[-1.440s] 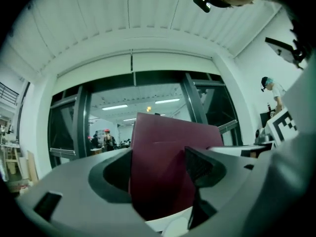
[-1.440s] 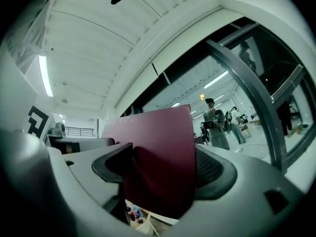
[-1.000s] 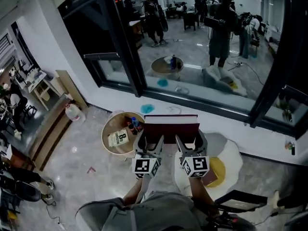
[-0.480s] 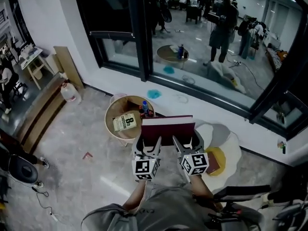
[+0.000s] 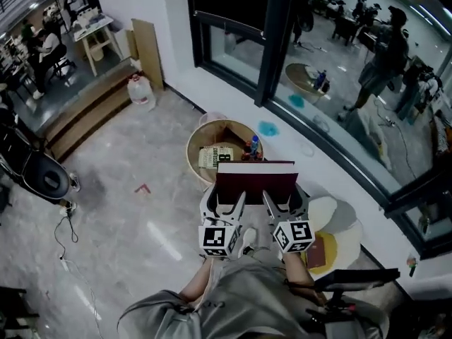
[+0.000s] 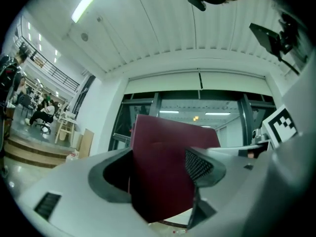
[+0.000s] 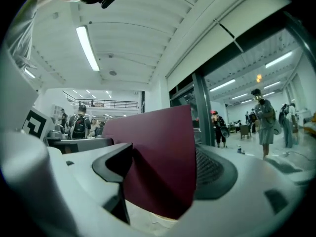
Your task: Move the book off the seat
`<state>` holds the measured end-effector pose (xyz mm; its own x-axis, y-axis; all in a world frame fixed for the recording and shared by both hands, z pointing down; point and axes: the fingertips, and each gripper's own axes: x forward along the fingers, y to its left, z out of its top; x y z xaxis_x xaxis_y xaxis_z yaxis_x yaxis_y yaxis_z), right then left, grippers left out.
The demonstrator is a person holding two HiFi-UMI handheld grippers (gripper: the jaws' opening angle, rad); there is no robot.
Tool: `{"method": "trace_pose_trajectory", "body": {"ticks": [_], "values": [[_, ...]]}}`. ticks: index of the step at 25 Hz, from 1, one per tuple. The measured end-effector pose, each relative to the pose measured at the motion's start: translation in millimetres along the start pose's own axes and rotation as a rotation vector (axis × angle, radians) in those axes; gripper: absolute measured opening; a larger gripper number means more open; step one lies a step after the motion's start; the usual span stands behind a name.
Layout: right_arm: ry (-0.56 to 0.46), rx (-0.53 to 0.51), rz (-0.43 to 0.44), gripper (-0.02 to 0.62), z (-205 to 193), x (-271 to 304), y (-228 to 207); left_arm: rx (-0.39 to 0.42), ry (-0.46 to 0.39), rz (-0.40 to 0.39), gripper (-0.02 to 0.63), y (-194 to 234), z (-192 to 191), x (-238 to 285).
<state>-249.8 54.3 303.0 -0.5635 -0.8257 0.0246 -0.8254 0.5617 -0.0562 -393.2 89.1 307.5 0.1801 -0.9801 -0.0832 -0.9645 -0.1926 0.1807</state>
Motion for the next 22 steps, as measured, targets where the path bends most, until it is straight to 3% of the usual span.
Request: {"method": "trace_pose_trajectory", "body": {"ticks": [9, 19, 22], "values": [[-0.014, 0.075, 0.335, 0.365, -12, 163, 34, 0.094, -0.005, 0.302, 0.336, 111, 14, 51], [-0.08, 0.156, 0.527, 0.365, -2, 257, 37, 0.171, -0.002, 0.508, 0.336, 157, 27, 99], [-0.072, 0.17, 0.541, 0.365, -5, 275, 31, 0.17, 0.017, 0.517, 0.336, 163, 23, 112]]}}
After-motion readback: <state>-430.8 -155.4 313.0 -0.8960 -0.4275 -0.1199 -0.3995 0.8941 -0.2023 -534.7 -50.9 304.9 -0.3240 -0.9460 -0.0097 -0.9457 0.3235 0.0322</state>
